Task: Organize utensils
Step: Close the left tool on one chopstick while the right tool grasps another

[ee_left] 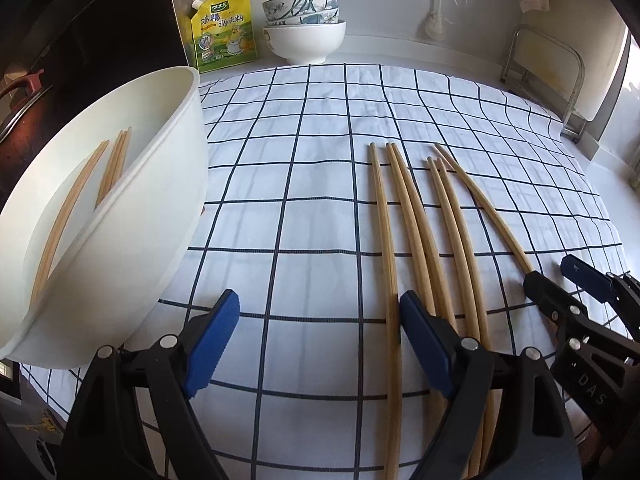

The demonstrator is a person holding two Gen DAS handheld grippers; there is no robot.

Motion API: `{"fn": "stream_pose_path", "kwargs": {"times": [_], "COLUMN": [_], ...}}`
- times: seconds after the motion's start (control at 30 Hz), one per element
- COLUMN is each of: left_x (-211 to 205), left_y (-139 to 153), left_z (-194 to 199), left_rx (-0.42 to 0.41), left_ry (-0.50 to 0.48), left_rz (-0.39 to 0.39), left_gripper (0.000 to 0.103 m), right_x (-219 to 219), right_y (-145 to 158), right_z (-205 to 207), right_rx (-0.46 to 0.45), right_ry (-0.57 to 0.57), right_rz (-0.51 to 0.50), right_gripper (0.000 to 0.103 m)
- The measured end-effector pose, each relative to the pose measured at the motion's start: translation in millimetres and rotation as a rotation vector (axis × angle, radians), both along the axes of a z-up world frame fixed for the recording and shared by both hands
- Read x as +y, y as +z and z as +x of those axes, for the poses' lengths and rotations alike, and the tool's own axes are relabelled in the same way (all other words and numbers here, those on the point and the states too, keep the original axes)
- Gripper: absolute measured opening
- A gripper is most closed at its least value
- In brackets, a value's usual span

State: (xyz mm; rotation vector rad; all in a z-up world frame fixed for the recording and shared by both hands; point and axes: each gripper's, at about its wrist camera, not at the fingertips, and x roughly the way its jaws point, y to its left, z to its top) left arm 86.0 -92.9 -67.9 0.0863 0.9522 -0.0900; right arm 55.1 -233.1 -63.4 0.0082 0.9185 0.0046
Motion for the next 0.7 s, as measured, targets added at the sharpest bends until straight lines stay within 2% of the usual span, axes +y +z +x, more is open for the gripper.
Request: {"fn": "stream_pose_path", "kwargs": {"times": [0.13, 0.2, 0.23, 0.27, 0.3, 0.33, 0.37, 0.7], "left_x": [-5, -9, -11, -13, -16, -17, -18, -8], "left_y": [0, 2, 2, 3, 3, 3, 3, 11], "left_z": [5, 6, 6, 5, 4, 4, 3, -11], "left_rx": [-0.003, 0.0, 0.001, 0.002, 0.003, 0.004, 0.009, 0.033], "left_ry": [-0.013, -0.031, -0.041, -0.052, -0.062, -0.07, -0.079, -0.105], "left_rz": [-0.017, -0.027, -0.033, -0.038, -0.04, -0.037, -0.048, -0.128], "left_gripper": [0.065, 0.054, 0.045, 0.032, 0.026, 0.015, 0.008, 0.008], "right_x": [11, 16, 18, 21, 22, 22, 21, 0], "right_y": [-1, -1, -1, -1, -1, -1, -1, 7], "right_z": [0, 1, 1, 2, 2, 2, 2, -6], "right_rx": [-0.009, -0.011, -0.01, -0.011, -0.011, -0.011, -0.011, -0.025], "right_ry": [0.032, 0.057, 0.068, 0.077, 0.082, 0.082, 0.081, 0.024], "right_rz": [-0.028, -0.036, -0.033, -0.035, -0.04, -0.044, -0.037, 0.107], "right_gripper": [0.046, 0.033, 0.029, 0.019, 0.008, 0.007, 0.007, 0.006]}}
